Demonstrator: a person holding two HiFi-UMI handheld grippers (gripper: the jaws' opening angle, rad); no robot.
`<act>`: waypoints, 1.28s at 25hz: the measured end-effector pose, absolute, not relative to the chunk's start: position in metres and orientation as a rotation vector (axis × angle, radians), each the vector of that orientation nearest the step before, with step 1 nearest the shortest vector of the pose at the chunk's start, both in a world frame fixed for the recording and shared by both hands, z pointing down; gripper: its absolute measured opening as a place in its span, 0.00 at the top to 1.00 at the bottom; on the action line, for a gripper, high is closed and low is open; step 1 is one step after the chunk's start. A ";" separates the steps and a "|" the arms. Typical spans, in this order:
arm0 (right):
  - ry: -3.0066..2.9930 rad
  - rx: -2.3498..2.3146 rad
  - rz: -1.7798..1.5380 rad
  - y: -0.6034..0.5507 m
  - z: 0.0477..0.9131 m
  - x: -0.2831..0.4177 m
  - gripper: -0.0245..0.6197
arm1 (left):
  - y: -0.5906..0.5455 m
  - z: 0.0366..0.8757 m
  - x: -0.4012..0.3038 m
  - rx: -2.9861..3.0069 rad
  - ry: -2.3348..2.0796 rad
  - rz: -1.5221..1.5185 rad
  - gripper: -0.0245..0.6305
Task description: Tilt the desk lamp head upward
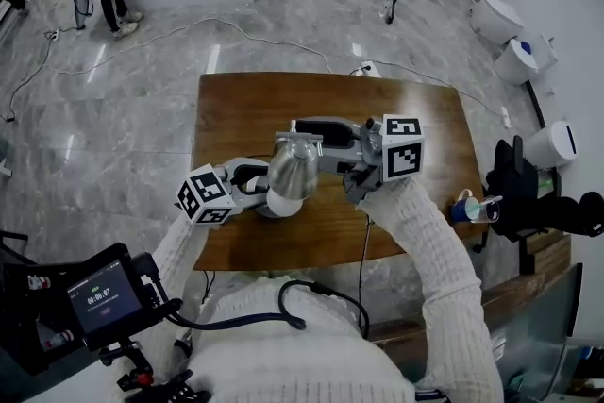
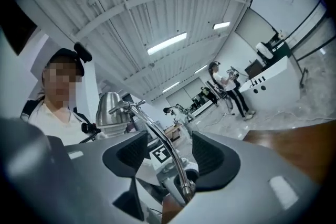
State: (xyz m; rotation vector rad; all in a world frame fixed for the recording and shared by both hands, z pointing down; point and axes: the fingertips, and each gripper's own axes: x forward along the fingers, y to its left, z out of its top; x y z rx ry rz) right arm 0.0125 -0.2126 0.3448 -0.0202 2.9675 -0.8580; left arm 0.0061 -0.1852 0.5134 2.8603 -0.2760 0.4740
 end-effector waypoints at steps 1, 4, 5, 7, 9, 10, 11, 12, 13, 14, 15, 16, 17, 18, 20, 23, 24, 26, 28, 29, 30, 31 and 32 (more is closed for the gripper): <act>2.953 -0.087 -0.840 -0.215 0.348 0.021 0.57 | -0.185 0.509 0.002 2.848 -0.304 0.425 0.66; 2.856 -0.408 -0.718 -0.226 0.363 0.050 0.66 | -0.181 0.495 -0.015 2.785 -0.408 0.233 0.66; 2.810 -0.554 -0.654 -0.228 0.370 0.061 0.75 | -0.178 0.490 -0.023 2.762 -0.444 0.167 0.66; 2.737 -0.793 -0.549 -0.222 0.387 0.078 0.87 | -0.165 0.480 -0.036 2.742 -0.519 0.068 0.66; 2.703 -0.913 -0.505 -0.197 0.399 0.086 0.88 | -0.145 0.466 -0.040 2.746 -0.600 0.003 0.67; 2.692 -0.949 -0.495 -0.182 0.401 0.088 0.92 | -0.135 0.458 -0.039 2.745 -0.648 -0.021 0.68; 2.684 -0.982 -0.479 -0.168 0.402 0.088 0.95 | -0.127 0.451 -0.039 2.738 -0.704 -0.038 0.71; 2.685 -1.019 -0.450 -0.157 0.401 0.087 0.96 | -0.123 0.446 -0.039 2.720 -0.763 -0.050 0.72; 2.701 -1.062 -0.403 -0.146 0.400 0.084 0.96 | -0.121 0.446 -0.039 2.686 -0.824 -0.054 0.76; 2.736 -1.110 -0.345 -0.135 0.402 0.080 0.96 | -0.120 0.448 -0.040 2.640 -0.883 -0.050 0.79; 2.782 -1.170 -0.287 -0.124 0.406 0.074 0.96 | -0.117 0.453 -0.042 2.591 -0.941 -0.042 0.83; 2.825 -1.248 -0.247 -0.113 0.413 0.070 0.96 | -0.113 0.457 -0.044 2.551 -0.995 -0.032 0.89; 2.850 -1.341 -0.239 -0.103 0.423 0.066 0.96 | -0.106 0.460 -0.046 2.522 -1.042 -0.020 0.95; 2.855 -1.428 -0.264 -0.093 0.433 0.062 0.96 | -0.099 0.462 -0.049 2.505 -1.076 -0.008 0.95; 2.830 -1.544 -0.348 -0.076 0.448 0.055 0.96 | -0.086 0.464 -0.051 2.482 -1.109 0.032 0.95; 2.787 -1.645 -0.396 -0.055 0.456 0.047 0.96 | -0.070 0.464 -0.047 2.457 -1.114 0.134 0.95; 2.775 -1.666 -0.408 -0.048 0.456 0.044 0.96 | -0.063 0.462 -0.045 2.462 -1.112 0.160 0.95; 2.749 -1.687 -0.436 -0.034 0.456 0.038 0.96 | -0.049 0.459 -0.041 2.486 -1.124 0.190 0.95; 2.748 -1.713 -0.434 -0.025 0.459 0.032 0.96 | -0.041 0.459 -0.040 2.506 -1.146 0.202 0.95; 2.755 -1.730 -0.423 -0.023 0.462 0.029 0.96 | -0.040 0.460 -0.038 2.513 -1.149 0.210 0.95; 2.762 -1.743 -0.415 -0.023 0.464 0.027 0.96 | -0.039 0.462 -0.036 2.517 -1.145 0.217 0.95; 2.768 -1.749 -0.415 -0.023 0.466 0.026 0.96 | -0.039 0.464 -0.035 2.517 -1.136 0.222 0.95; 2.775 -1.746 -0.422 -0.023 0.467 0.024 0.96 | -0.038 0.465 -0.033 2.516 -1.126 0.226 0.95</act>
